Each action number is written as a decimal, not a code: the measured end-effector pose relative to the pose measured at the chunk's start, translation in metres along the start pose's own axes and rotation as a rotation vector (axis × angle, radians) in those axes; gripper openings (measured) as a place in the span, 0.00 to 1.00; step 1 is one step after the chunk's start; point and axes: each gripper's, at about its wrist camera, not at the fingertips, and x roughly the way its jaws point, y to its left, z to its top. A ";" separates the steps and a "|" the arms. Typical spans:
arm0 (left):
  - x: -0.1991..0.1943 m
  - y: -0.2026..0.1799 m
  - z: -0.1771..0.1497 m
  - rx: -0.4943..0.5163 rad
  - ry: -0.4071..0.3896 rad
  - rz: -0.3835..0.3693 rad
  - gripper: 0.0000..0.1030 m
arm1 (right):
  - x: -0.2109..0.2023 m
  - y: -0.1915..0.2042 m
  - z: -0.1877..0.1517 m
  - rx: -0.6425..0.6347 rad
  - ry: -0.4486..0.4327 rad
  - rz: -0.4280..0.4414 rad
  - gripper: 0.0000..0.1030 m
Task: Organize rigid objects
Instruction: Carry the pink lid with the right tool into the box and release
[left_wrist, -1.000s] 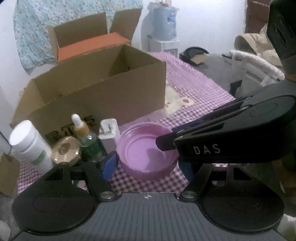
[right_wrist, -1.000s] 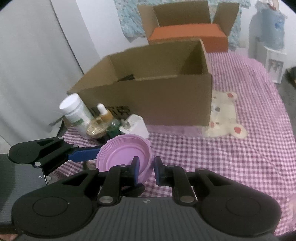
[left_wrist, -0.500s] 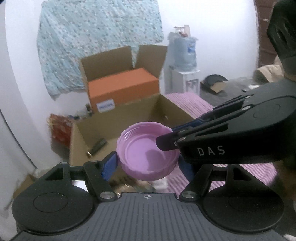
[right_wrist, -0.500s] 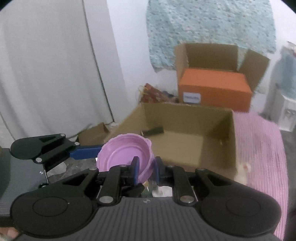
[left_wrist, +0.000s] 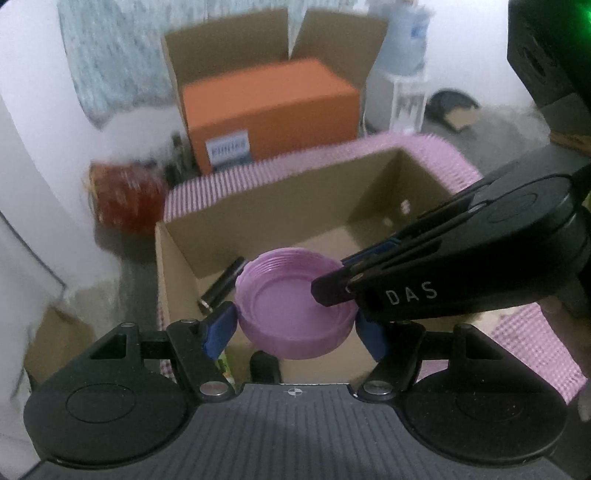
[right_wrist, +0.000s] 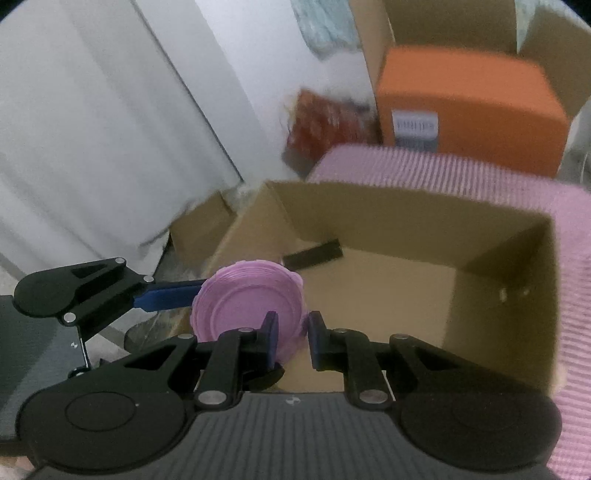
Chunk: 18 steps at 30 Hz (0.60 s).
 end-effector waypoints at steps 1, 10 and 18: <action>0.011 0.004 0.005 -0.009 0.030 -0.002 0.69 | 0.011 -0.005 0.005 0.010 0.024 0.005 0.18; 0.076 0.017 0.014 -0.006 0.188 0.041 0.69 | 0.091 -0.035 0.026 0.083 0.192 0.025 0.18; 0.103 0.018 0.015 0.032 0.255 0.093 0.69 | 0.124 -0.047 0.031 0.119 0.247 0.032 0.18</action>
